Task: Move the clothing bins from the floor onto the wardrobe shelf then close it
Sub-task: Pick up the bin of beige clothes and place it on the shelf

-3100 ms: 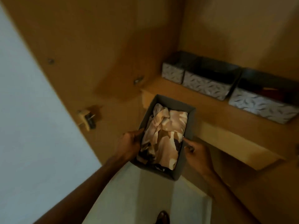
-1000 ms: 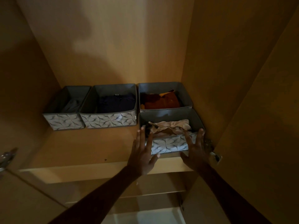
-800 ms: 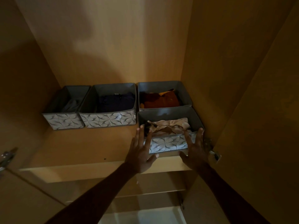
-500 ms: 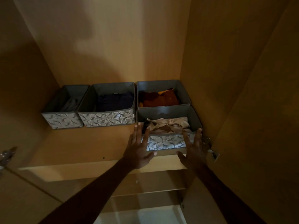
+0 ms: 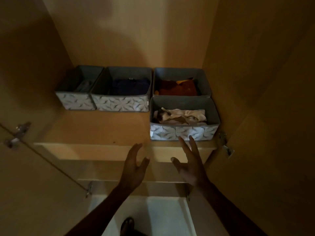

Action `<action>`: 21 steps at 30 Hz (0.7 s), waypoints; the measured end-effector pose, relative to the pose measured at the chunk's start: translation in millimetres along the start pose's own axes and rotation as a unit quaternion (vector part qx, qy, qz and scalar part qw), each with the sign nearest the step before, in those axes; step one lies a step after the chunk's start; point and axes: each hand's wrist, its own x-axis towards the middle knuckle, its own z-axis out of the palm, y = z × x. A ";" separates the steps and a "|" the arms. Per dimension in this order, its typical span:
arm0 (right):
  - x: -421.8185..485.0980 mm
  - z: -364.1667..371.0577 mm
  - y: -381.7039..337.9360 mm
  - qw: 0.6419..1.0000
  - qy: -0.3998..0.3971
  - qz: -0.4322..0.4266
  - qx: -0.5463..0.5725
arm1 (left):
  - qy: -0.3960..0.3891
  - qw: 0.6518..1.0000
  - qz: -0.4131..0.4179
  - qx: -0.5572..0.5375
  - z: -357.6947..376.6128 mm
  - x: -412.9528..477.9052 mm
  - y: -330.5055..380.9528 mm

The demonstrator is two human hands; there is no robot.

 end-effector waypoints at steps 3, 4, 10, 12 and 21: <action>-22.5 21.1 -0.8 0.996 -0.058 0.024 0.063 | 0.024 0.995 -0.086 -0.036 -7.4 -43.0 -22.3; -28.2 27.4 -1.2 0.994 -0.076 0.033 0.076 | 0.032 0.992 -0.110 -0.046 -9.1 -54.7 -27.5; -78.4 70.2 -1.4 0.967 -0.223 0.042 0.117 | 0.118 0.964 -0.227 -0.075 -19.9 -147.3 -56.8; -97.7 82.9 -4.0 0.949 -0.286 0.046 0.126 | 0.149 0.950 -0.261 -0.083 -25.1 -182.4 -59.2; -172.1 140.1 -58.9 0.851 -0.511 -0.044 0.109 | 0.350 0.863 -0.355 -0.082 -49.6 -331.6 -55.5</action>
